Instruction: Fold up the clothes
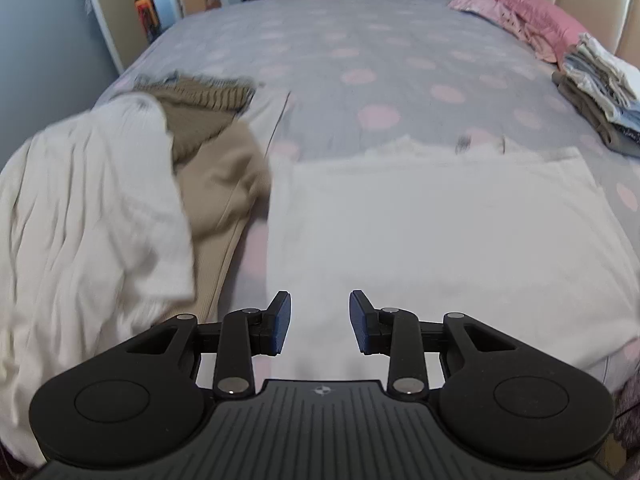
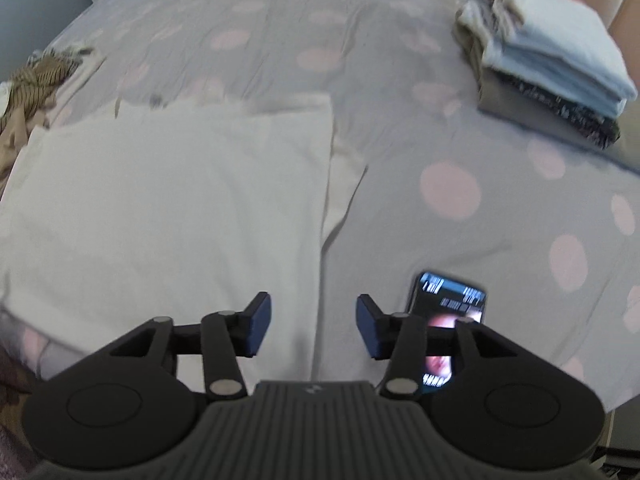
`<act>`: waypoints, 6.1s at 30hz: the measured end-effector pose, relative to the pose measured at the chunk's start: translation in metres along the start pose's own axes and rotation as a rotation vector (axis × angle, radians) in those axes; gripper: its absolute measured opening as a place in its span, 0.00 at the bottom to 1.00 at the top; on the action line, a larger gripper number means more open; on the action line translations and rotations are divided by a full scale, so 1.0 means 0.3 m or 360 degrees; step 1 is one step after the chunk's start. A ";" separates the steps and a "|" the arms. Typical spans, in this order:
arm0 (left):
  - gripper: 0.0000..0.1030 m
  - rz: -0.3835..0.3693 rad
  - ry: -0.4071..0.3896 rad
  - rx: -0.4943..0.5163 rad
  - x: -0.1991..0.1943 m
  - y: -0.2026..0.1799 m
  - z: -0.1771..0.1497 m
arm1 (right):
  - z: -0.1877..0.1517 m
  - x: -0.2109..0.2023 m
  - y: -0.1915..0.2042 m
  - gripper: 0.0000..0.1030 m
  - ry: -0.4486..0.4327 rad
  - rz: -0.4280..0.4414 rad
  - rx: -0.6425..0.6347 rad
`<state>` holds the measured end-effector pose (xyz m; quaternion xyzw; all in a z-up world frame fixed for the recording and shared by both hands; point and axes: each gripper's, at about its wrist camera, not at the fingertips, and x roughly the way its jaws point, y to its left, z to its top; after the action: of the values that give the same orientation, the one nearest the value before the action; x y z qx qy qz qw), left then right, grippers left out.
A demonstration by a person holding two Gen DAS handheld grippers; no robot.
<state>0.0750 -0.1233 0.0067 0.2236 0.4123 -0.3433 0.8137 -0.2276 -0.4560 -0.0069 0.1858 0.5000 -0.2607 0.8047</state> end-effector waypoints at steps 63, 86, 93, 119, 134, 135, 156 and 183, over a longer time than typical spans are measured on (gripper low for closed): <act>0.36 -0.0103 -0.0206 -0.0353 0.216 0.145 0.070 | 0.294 0.136 0.272 0.08 -0.0276 0.0946 0.0534; 0.33 -0.0133 -0.0221 -0.0454 0.201 0.279 -0.001 | 0.394 0.444 1.039 0.08 0.0106 0.1378 0.0558; 0.33 -0.0137 -0.0212 -0.0458 0.205 0.296 -0.010 | 0.414 0.571 1.127 0.08 0.0141 0.1217 0.0553; 0.32 -0.0173 -0.0023 -0.0258 0.143 0.114 -0.094 | 0.083 0.283 0.842 0.38 0.0006 0.0886 0.0269; 0.30 -0.0096 0.0197 -0.0111 0.117 -0.036 -0.174 | -0.119 0.234 0.782 0.14 -0.0104 0.0754 0.0169; 0.30 -0.0098 0.0206 -0.0121 0.119 -0.045 -0.175 | -0.124 0.241 0.786 0.12 -0.0099 0.0753 0.0153; 0.31 -0.0132 0.0308 -0.0552 0.173 0.046 -0.129 | -0.164 0.317 0.959 0.09 -0.0118 0.0810 -0.0214; 0.38 -0.0363 0.0235 -0.1190 0.162 0.311 -0.218 | -0.221 0.252 1.149 0.13 -0.0162 0.0968 -0.0654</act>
<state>0.1313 -0.0372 -0.0622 -0.1112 0.5885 -0.2407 0.7638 -0.0384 -0.1626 -0.0904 0.1473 0.4231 0.0874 0.8898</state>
